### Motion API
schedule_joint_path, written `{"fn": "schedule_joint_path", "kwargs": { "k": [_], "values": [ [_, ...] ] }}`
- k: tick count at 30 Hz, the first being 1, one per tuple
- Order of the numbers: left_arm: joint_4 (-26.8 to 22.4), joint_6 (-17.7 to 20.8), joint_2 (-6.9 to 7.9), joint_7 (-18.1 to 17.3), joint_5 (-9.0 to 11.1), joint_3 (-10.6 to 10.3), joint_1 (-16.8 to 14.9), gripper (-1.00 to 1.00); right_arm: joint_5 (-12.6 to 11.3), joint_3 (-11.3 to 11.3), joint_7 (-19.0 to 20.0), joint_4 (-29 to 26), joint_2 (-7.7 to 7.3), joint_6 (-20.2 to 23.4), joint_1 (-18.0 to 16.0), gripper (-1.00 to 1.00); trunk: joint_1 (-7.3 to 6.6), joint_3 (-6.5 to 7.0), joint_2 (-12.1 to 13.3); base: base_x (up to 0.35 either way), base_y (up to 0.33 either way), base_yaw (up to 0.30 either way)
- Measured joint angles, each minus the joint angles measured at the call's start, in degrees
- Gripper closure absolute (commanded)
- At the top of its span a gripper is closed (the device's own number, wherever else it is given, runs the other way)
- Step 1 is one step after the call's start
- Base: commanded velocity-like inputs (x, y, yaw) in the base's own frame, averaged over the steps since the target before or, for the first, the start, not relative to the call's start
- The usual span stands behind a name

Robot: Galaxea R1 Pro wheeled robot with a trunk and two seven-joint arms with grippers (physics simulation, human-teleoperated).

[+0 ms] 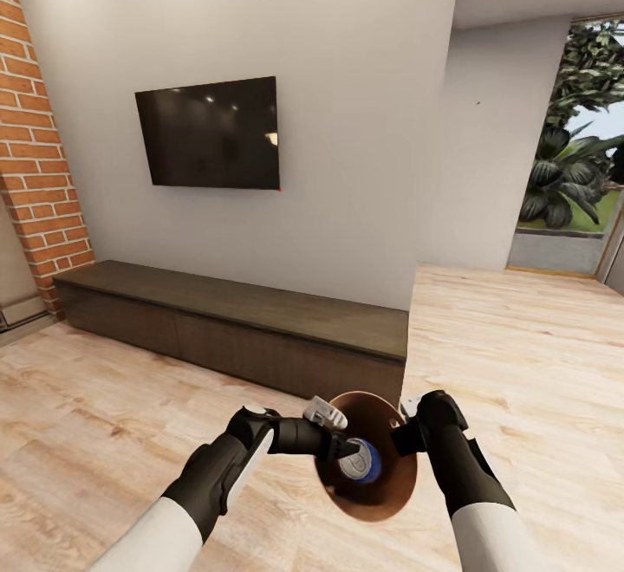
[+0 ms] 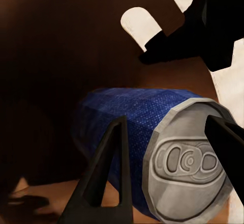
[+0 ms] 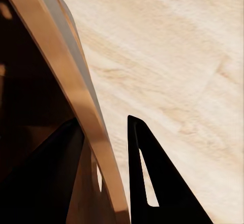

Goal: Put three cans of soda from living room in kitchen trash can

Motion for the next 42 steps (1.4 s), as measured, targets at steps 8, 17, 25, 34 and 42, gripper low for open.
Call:
{"fn": "schedule_joint_path", "kwargs": {
  "k": [8,17,25,34,42],
  "values": [
    [-0.3,0.0,-0.75,3.8,-0.1,-0.2,-0.1,1.0,0.4,0.0,0.0,0.1,0.23,0.0,0.0,1.0,0.0,0.0,0.0,0.0,0.0,0.0],
    [0.2,-0.4,-1.0,9.1,-0.1,-0.2,-0.1,1.0,0.3,0.1,0.0,0.1,0.41,0.0,0.0,1.0,0.0,0.0,0.0,0.0,0.0,0.0],
    [2.4,-2.0,-1.3,11.4,1.7,-0.9,-0.1,1.0,1.7,0.0,-0.1,0.3,0.52,-0.4,0.0,1.0,0.0,0.0,0.0,0.0,0.0,0.0],
    [4.7,-3.3,-1.99,12.1,1.7,-1.1,-0.1,-1.0,3.2,0.0,-0.2,1.2,0.52,-0.8,0.0,1.0,0.0,0.0,0.0,0.0,0.0,0.0],
    [5.9,-3.5,-2.15,12.0,1.4,-1.3,-0.1,-1.0,3.8,-0.1,-0.2,2.2,0.51,-0.9,0.0,1.0,0.0,0.0,0.0,0.0,0.0,0.0]
  ]
}}
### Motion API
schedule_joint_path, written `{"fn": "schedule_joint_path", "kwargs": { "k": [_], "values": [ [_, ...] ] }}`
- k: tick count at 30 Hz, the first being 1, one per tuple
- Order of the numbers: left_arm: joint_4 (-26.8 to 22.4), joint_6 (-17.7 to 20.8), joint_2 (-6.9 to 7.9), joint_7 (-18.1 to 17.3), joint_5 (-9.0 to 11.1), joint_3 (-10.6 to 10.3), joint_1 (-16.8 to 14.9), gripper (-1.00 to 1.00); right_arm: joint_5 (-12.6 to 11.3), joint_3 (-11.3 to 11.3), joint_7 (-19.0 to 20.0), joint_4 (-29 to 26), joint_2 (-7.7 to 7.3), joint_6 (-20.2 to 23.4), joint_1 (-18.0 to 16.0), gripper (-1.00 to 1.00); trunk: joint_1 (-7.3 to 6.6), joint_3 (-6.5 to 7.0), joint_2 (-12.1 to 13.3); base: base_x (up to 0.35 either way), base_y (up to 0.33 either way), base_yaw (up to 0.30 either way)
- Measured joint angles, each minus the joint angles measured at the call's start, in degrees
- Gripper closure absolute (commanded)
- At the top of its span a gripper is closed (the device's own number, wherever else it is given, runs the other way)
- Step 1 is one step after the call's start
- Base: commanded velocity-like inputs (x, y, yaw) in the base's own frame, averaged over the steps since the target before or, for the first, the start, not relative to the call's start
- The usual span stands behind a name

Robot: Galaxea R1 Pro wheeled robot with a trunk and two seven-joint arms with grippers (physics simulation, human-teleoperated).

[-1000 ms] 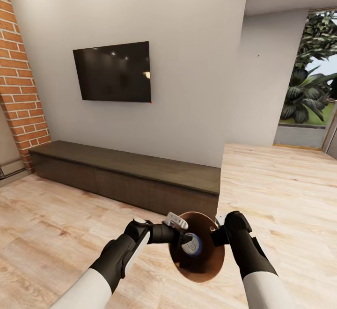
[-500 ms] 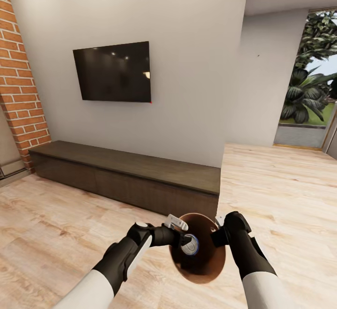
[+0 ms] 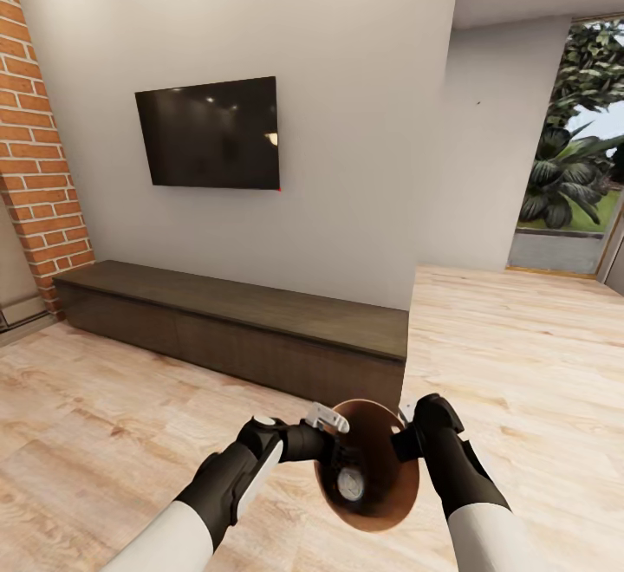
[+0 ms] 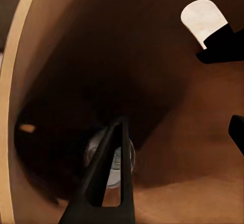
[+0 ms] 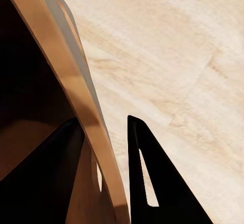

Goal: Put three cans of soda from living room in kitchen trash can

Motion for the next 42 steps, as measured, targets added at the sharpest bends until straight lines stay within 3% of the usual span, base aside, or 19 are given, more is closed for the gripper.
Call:
{"fn": "schedule_joint_path", "kwargs": {
  "k": [13,21,23,26,29,31,36,38,39,42],
  "values": [
    [-0.3,-0.1,0.13,-0.1,0.2,-0.1,0.0,-1.0,-0.3,0.0,0.0,-0.2,-0.06,0.0,0.0,1.0,0.0,0.0,0.0,0.0,0.0,0.0],
    [-2.8,-0.3,1.31,-1.3,-0.1,-0.7,0.1,-1.0,-2.1,0.0,0.1,-0.8,-0.15,0.6,0.0,1.0,0.0,0.01,0.0,0.0,0.0,0.0],
    [-5.5,-0.5,1.57,-3.4,-0.9,-0.6,0.2,-1.0,-3.0,0.0,0.2,-2.0,-0.2,0.7,0.0,1.0,-0.01,0.01,0.0,0.0,0.0,0.0],
    [-8.6,-0.3,2.12,-6.7,-0.5,-0.5,1.1,-1.0,-3.8,0.0,0.3,-1.9,-0.22,1.0,0.0,1.0,0.0,0.0,0.0,0.0,0.0,0.0],
    [-13.2,0.4,3.49,-10.4,0.5,-0.4,3.3,-1.0,-3.0,-0.1,0.2,-1.9,-0.31,0.8,0.0,1.0,0.0,0.0,0.0,0.0,0.0,0.0],
    [-15.3,0.2,4.54,-11.7,-0.8,-0.3,4.3,-1.0,-3.3,-0.2,0.2,-1.9,-0.41,0.8,0.0,1.0,0.0,0.0,0.0,0.0,0.0,0.0],
    [-21.7,0.8,9.48,-17.6,-0.4,-0.1,6.1,-1.0,-3.6,-0.5,0.2,-1.9,-0.55,0.9,0.0,1.0,0.0,0.0,0.0,0.0,0.0,0.0],
    [-22.9,1.0,10.89,-18.7,0.4,0.0,6.3,-1.0,-3.4,-0.5,0.2,-1.9,-0.58,0.9,0.0,1.0,0.0,0.0,0.0,0.0,0.0,0.0],
    [-23.7,1.2,12.24,-19.5,1.8,0.0,6.4,-1.0,-3.5,-0.5,0.2,-1.9,-0.59,0.9,0.0,1.0,0.0,0.0,0.0,0.0,0.0,0.0],
    [-24.7,1.2,14.51,-20.2,4.6,0.0,6.5,-1.0,-3.9,-0.6,0.3,-1.9,-0.6,1.0,0.0,1.0,0.0,0.0,0.0,0.0,0.0,0.0]
  ]
}}
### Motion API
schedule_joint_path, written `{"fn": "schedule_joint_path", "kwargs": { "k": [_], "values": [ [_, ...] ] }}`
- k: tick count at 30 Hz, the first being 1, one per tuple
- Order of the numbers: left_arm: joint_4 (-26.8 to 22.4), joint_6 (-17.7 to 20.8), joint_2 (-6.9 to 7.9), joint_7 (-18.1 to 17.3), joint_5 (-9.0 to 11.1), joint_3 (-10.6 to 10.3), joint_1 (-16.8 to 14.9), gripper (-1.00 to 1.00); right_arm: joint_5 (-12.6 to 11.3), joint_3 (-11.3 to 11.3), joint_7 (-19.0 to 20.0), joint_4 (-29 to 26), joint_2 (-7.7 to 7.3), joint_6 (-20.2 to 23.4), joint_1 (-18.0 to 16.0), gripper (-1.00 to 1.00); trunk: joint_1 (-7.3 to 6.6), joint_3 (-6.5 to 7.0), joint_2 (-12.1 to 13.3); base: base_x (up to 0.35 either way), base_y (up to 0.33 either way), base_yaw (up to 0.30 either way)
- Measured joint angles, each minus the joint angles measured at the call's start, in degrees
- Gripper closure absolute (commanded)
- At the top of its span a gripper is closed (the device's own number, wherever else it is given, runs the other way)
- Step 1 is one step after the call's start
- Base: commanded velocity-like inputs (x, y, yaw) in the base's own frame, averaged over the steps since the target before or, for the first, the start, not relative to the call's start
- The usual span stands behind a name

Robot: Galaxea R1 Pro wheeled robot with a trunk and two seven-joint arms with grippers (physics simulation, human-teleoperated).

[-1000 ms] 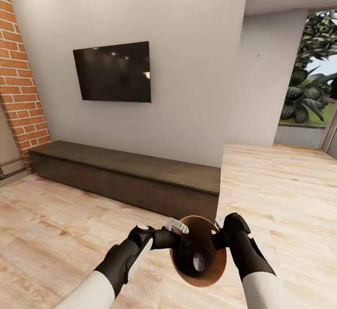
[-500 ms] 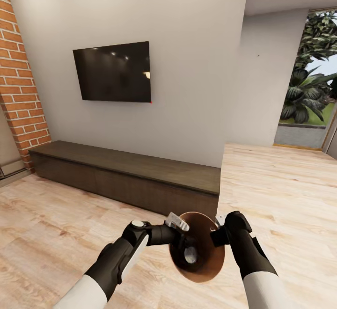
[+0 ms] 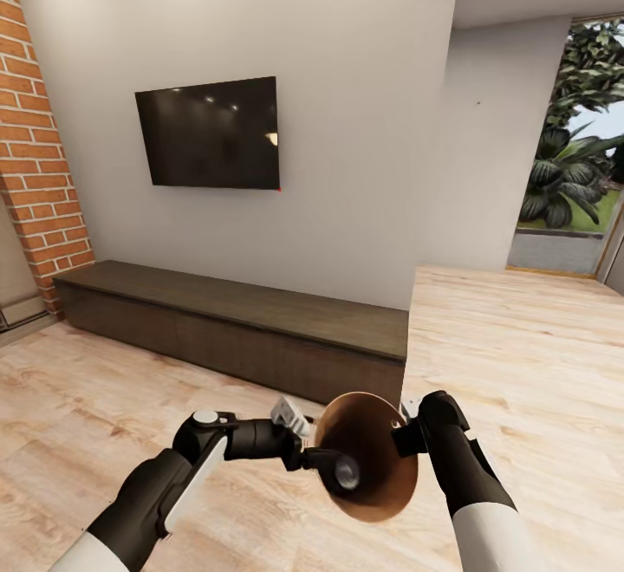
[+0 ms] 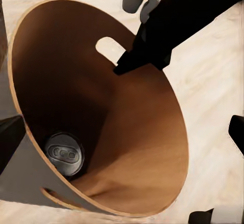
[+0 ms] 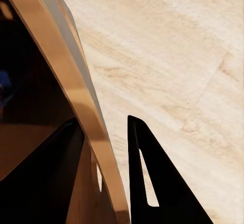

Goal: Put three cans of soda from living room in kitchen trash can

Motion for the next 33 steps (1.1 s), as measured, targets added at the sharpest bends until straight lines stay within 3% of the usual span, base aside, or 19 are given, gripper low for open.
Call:
{"fn": "schedule_joint_path", "kwargs": {
  "k": [5,6,8,9,13,17,18,20,23,24,28,33],
  "values": [
    [-1.5,-0.4,5.57,-1.3,6.4,0.0,0.1,-1.0,0.3,-0.1,0.0,0.0,-0.06,-0.1,0.0,1.0,0.0,0.0,0.0,0.0,0.0,0.0],
    [-1.6,-0.5,7.28,-1.9,8.3,0.0,0.1,-1.0,0.2,-0.1,0.0,0.0,-0.07,-0.1,0.0,1.0,0.0,0.0,0.0,0.0,0.0,0.0],
    [-1.7,-0.6,9.04,-2.4,10.0,0.0,0.1,-1.0,0.1,-0.1,0.0,0.0,-0.08,0.0,0.0,1.0,0.0,0.0,0.0,0.0,0.0,0.0],
    [-1.7,-0.8,10.6,-2.9,11.4,0.0,0.2,-1.0,0.1,-0.2,0.0,0.0,-0.12,0.0,0.0,1.0,0.0,0.0,0.0,0.0,0.0,0.0],
    [-1.4,-1.8,13.65,-3.8,13.9,0.7,0.4,-1.0,0.2,-0.5,0.0,0.0,-0.19,-0.1,0.0,1.0,0.0,0.0,0.0,0.0,0.0,0.0],
    [-0.2,-3.2,14.76,-3.9,14.7,4.2,1.4,-1.0,-0.3,-0.7,0.1,0.0,-0.43,0.0,0.0,1.0,0.0,0.0,0.0,0.0,0.0,0.0],
    [1.0,-3.8,14.93,-3.6,14.7,6.8,2.0,-1.0,-0.9,-0.8,0.2,-0.1,-0.95,0.1,0.0,1.0,0.0,0.0,0.0,0.0,0.0,0.0],
    [2.8,-4.2,14.93,-2.6,14.7,9.6,2.3,-1.0,0.1,-0.8,0.2,-0.1,-1.56,-0.2,0.1,1.0,0.0,0.0,0.0,0.0,0.0,0.0],
    [6.1,-4.9,14.88,1.1,14.7,12.9,2.6,-1.0,0.1,-1.1,0.4,-0.1,-2.19,-0.2,0.1,1.0,0.0,0.0,0.0,0.0,0.0,0.0],
    [7.9,-5.8,14.84,4.5,14.7,14.1,2.7,-1.0,-0.9,-1.9,0.6,-0.1,-2.44,0.1,0.1,1.0,0.0,0.0,0.0,0.0,0.0,0.0],
    [11.0,-9.3,14.77,13.5,14.8,15.7,2.9,-1.0,0.1,-5.3,0.5,-0.1,-2.73,-0.3,0.1,1.0,0.0,0.0,0.0,0.0,0.0,0.0],
    [17.0,-15.2,14.67,20.9,15.2,16.3,2.9,-1.0,-0.8,-6.8,0.7,0.0,-2.84,0.0,0.2,1.0,0.0,0.0,0.0,0.0,0.0,0.0]
  ]
}}
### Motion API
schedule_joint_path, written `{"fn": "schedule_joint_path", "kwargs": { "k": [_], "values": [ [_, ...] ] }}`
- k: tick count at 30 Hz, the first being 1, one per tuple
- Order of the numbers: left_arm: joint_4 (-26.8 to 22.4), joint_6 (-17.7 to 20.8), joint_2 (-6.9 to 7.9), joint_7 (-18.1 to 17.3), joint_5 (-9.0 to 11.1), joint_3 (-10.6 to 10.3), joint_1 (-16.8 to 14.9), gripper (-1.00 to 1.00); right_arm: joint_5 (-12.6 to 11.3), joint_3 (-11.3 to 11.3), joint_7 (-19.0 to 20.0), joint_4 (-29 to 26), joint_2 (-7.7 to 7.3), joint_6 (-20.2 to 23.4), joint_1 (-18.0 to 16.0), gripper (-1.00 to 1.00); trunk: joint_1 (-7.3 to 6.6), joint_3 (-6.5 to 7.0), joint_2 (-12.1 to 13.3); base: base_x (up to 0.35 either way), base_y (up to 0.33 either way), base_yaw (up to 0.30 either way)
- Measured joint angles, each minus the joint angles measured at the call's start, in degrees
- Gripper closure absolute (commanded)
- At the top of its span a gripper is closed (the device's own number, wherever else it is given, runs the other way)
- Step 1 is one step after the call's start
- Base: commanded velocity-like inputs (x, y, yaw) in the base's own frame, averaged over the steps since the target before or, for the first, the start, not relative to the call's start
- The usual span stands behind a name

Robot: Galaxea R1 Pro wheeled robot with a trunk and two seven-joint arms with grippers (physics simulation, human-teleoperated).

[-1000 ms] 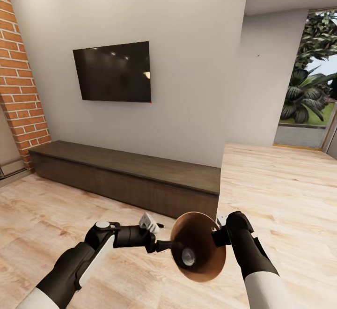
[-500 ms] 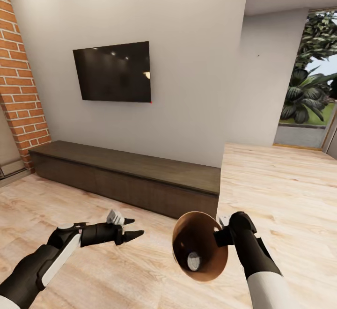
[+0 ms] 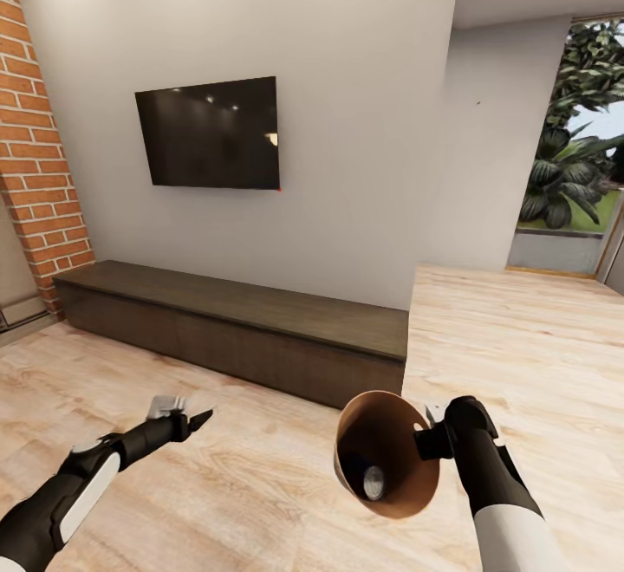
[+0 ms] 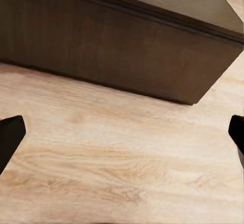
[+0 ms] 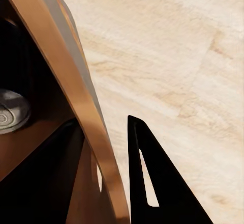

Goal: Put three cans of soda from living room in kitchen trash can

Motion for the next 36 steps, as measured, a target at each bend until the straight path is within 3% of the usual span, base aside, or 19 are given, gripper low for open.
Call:
{"fn": "schedule_joint_path", "kwargs": {
  "k": [3,13,18,22,28,30,36],
  "values": [
    [5.5,-5.4,-0.02,1.9,-0.1,0.1,0.0,-1.0,0.5,-0.3,-0.1,0.0,0.01,-0.2,0.0,1.0,0.0,0.0,0.0,0.0,0.0,0.0],
    [16.7,-16.6,-0.84,7.8,-0.4,-0.4,0.0,-1.0,0.8,0.5,-0.4,0.0,0.47,-0.2,0.0,1.0,0.0,0.0,0.0,0.0,0.0,0.0],
    [17.8,-18.3,-1.09,8.7,-0.4,-0.5,0.0,-1.0,0.3,0.7,-0.2,0.0,1.71,-0.1,0.0,1.0,0.0,0.0,0.0,0.0,0.0,0.0],
    [18.1,-18.7,-1.2,9.1,-0.5,-0.5,0.0,-1.0,0.0,0.7,-0.1,0.1,2.41,-3.6,0.0,1.0,0.0,0.0,0.0,0.0,0.0,0.0],
    [18.2,-18.8,-1.32,9.4,-0.6,-0.5,0.0,-1.0,-5.5,1.3,0.2,0.2,2.67,-11.1,0.3,1.0,0.0,0.0,0.0,0.0,0.0,0.0],
    [18.3,-18.9,-1.71,9.5,-0.5,-0.5,0.0,-1.0,-6.1,2.2,0.0,0.3,2.69,-13.9,0.4,1.0,0.0,0.0,0.0,0.0,0.0,0.0],
    [18.3,-19.2,-2.92,9.6,-0.4,-0.5,0.0,-1.0,-6.8,3.0,-0.3,1.0,2.71,-16.1,0.5,1.0,0.0,0.0,0.0,0.0,0.0,0.0]
  ]
}}
